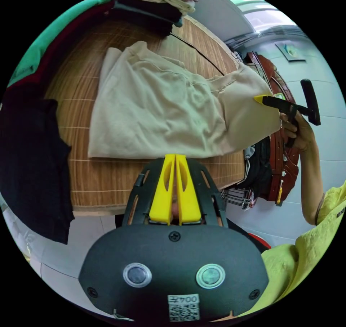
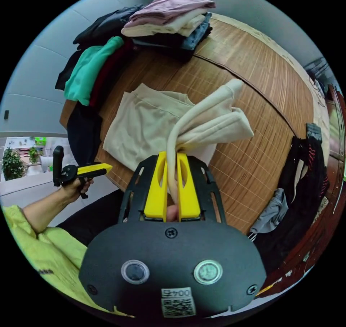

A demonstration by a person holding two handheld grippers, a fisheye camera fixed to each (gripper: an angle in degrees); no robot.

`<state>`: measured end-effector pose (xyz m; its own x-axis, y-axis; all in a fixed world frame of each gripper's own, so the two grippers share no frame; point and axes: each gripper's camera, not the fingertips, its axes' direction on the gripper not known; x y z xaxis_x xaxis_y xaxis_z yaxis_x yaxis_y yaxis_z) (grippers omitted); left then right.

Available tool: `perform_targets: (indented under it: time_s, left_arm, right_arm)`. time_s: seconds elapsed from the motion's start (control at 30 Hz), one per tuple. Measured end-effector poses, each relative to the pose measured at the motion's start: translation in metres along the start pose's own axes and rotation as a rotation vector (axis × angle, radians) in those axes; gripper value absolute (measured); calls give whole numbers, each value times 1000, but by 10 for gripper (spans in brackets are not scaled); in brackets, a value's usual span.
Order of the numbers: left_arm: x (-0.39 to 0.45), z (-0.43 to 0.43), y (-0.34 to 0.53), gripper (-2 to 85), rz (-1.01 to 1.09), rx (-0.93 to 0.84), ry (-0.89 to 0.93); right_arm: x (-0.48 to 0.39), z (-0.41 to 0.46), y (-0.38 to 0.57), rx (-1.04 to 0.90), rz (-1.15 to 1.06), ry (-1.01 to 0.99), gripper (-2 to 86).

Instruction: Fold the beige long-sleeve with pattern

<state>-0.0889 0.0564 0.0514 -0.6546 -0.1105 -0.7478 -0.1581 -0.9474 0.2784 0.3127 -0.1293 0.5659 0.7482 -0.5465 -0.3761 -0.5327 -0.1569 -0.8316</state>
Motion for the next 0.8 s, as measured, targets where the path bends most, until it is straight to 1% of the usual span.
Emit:
perform_targets:
  time_s: [0.03,0.1,0.13,0.2,0.27,0.3,0.33,0.43,0.6,0.67,0.73,0.8]
  left_arm:
    - [-6,-19,16,2,-8,5,8]
    - [-15,-46,40,2,-23,11,18]
    - [-21,-62,55,2,-30,16,30]
    - [-30,-81,76,1,-44,18,42]
    - [-43,-98,104,1,-60,7,65]
    - [-45,-101,110,1,-64,4,72]
    - [-49,-107,124,1,-71,-1,82]
    - [-49,-127,155,0,-58,-3,120]
    - [-35,-149,186,1,-12,21,189]
    - [-22,-157,187,1,25,43,204]
    - [-14,-158,184,1,57,54,186]
    - [-13,-152,178,1,71,53,157]
  right_arm:
    - [-19,7,-7,4,4,18,51]
    - [-83,44,-33,4,34,56,51]
    - [-98,56,-40,3,37,64,51]
    - [-148,114,-67,-29,55,73,51]
    - [-174,158,-83,-51,60,83,50]
    - [-187,183,-90,-74,59,119,50]
    - [-192,191,-92,-85,60,135,50]
    - [-194,187,-89,-40,104,142,50]
    - [-164,124,-71,80,193,19,50]
    - [-164,109,-67,128,217,5,49]
    - [-174,115,-68,158,214,15,50]
    - [-192,154,-74,193,226,21,50]
